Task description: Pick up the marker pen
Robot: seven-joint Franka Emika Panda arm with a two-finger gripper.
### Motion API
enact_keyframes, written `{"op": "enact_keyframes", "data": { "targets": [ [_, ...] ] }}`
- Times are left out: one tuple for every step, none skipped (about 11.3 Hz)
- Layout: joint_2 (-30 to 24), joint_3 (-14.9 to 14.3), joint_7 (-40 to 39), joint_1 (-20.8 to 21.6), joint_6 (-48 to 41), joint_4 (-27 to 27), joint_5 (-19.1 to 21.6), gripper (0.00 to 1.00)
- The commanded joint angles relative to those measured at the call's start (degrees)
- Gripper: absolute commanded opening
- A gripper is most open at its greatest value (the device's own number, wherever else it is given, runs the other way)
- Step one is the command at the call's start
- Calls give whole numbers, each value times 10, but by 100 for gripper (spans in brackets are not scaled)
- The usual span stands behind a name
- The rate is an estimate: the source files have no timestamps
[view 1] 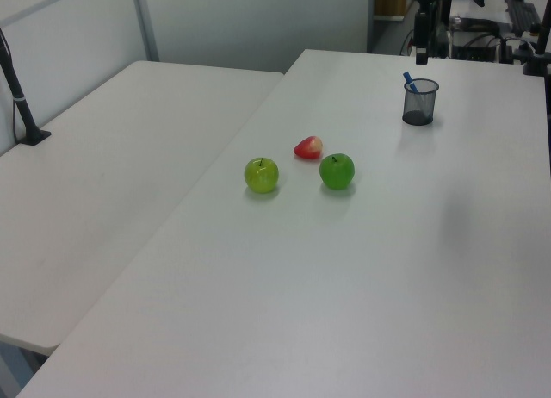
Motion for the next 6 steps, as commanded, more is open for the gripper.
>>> {"op": "enact_keyframes", "data": {
  "targets": [
    [-8, -3, 7, 1, -10, -6, -1, 100],
    [-7, -3, 10, 0, -8, -6, -1, 100],
    [-7, -3, 10, 0, -7, -6, -1, 100],
    [-7, -3, 11, -1, -6, -5, -2, 100],
    [-7, -3, 12, 0, -4, -5, -2, 100],
    [-7, -3, 12, -1, -5, -4, -1, 100]
  ]
}}
